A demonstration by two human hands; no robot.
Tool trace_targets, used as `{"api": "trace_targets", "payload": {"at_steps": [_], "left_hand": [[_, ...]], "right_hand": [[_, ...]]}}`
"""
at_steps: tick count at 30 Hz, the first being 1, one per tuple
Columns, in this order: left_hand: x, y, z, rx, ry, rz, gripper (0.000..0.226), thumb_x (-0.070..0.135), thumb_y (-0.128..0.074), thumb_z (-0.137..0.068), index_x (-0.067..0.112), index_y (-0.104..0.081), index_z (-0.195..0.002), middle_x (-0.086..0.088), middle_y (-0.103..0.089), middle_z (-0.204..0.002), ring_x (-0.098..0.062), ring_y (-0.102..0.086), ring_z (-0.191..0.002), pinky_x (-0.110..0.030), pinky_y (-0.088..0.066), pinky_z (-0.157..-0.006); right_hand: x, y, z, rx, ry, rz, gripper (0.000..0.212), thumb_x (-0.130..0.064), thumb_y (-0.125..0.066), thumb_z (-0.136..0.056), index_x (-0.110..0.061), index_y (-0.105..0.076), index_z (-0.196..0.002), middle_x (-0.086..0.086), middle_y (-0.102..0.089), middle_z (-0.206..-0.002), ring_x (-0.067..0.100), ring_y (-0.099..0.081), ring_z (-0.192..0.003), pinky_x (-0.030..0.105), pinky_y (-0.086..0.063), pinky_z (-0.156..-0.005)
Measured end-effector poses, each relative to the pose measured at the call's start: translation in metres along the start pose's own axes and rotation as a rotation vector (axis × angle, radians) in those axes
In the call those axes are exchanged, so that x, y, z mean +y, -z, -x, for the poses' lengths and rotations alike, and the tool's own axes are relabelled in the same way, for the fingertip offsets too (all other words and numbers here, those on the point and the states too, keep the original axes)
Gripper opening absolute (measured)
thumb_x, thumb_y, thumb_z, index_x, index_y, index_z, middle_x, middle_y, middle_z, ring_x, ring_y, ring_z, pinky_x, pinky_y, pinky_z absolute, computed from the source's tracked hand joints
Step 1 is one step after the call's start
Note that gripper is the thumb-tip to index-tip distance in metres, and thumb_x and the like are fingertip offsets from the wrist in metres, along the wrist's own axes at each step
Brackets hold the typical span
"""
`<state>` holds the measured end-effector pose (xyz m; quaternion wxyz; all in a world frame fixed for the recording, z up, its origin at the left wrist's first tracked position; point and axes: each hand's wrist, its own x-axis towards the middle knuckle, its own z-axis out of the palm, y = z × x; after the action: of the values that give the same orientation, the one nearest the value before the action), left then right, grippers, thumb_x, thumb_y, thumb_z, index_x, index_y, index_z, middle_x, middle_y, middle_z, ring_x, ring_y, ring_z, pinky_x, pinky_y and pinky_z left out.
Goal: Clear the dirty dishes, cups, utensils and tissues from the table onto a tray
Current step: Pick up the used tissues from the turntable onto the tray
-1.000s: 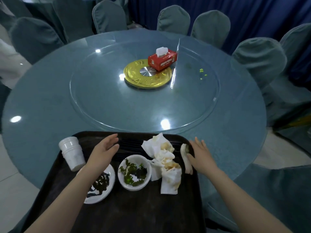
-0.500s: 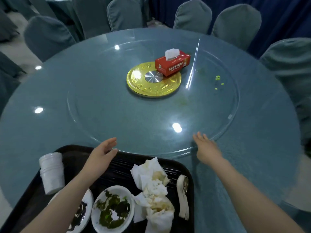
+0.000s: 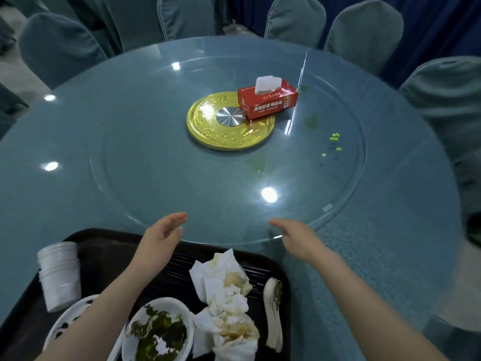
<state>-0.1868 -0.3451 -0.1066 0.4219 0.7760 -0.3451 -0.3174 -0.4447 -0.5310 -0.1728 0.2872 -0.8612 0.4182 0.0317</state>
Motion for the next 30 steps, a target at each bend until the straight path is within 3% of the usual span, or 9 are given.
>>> {"api": "trace_targets", "payload": {"at_steps": [3,5,8,12,17,25,30], "left_hand": [[-0.001,0.0,-0.002,-0.003,-0.003,-0.009,0.032,0.002,-0.051,-0.094,0.019,-0.06,-0.119,0.005,-0.064,-0.119,0.0,-0.055,-0.109,-0.007,-0.037,-0.085],[0.0,0.001,-0.004,-0.005,-0.013,-0.01,0.032,0.002,-0.051,-0.094,0.021,-0.06,-0.118,0.006,-0.063,-0.119,-0.002,-0.055,-0.11,-0.008,-0.037,-0.087],[0.003,0.002,-0.008,0.001,-0.03,-0.02,0.032,0.002,-0.051,-0.094,0.023,-0.059,-0.117,0.006,-0.063,-0.118,-0.005,-0.055,-0.114,-0.021,-0.037,-0.096],[0.004,0.004,-0.011,0.012,-0.031,-0.016,0.032,0.002,-0.052,-0.094,0.022,-0.059,-0.119,0.004,-0.064,-0.119,-0.005,-0.056,-0.112,-0.022,-0.036,-0.097],[0.001,0.015,-0.006,0.011,-0.029,-0.033,0.035,-0.001,-0.053,-0.093,0.016,-0.058,-0.124,0.003,-0.063,-0.12,-0.006,-0.056,-0.114,-0.021,-0.037,-0.097],[-0.001,0.02,-0.007,0.056,-0.009,-0.018,0.037,-0.008,-0.052,-0.091,0.003,-0.056,-0.127,-0.005,-0.061,-0.122,-0.012,-0.055,-0.115,-0.02,-0.037,-0.097],[-0.002,0.018,-0.014,0.039,-0.014,-0.034,0.036,-0.006,-0.053,-0.091,0.008,-0.058,-0.123,-0.002,-0.061,-0.121,-0.011,-0.055,-0.116,-0.018,-0.038,-0.096]], "right_hand": [[0.024,0.01,-0.002,0.084,-0.125,0.134,0.064,0.0,-0.038,-0.087,-0.021,-0.033,-0.147,0.004,-0.014,-0.16,0.021,-0.012,-0.147,0.032,-0.014,-0.119],[0.038,0.012,0.005,0.087,-0.191,0.15,0.066,-0.001,-0.038,-0.087,-0.022,-0.028,-0.149,0.002,-0.011,-0.16,0.022,-0.007,-0.148,0.035,-0.013,-0.119],[0.039,0.002,0.015,0.087,-0.087,0.152,0.065,0.0,-0.038,-0.086,-0.025,-0.036,-0.146,-0.005,-0.023,-0.157,0.019,-0.02,-0.145,0.036,-0.02,-0.117],[0.036,0.006,0.008,0.177,-0.035,0.004,0.044,-0.008,-0.047,-0.09,-0.019,-0.057,-0.131,0.001,-0.051,-0.142,0.023,-0.044,-0.131,0.032,-0.033,-0.109],[0.061,0.025,0.012,0.188,-0.181,0.19,0.046,-0.021,-0.046,-0.096,-0.02,-0.042,-0.143,0.001,-0.031,-0.155,0.024,-0.029,-0.141,0.033,-0.022,-0.114],[0.039,0.019,0.007,0.152,0.043,0.206,0.033,-0.021,-0.051,-0.092,-0.025,-0.062,-0.123,-0.006,-0.058,-0.132,0.021,-0.05,-0.122,0.031,-0.039,-0.101],[0.038,0.021,-0.008,0.153,0.019,0.199,0.037,-0.022,-0.053,-0.092,-0.022,-0.058,-0.129,0.0,-0.052,-0.135,0.025,-0.044,-0.124,0.036,-0.039,-0.103]]}}
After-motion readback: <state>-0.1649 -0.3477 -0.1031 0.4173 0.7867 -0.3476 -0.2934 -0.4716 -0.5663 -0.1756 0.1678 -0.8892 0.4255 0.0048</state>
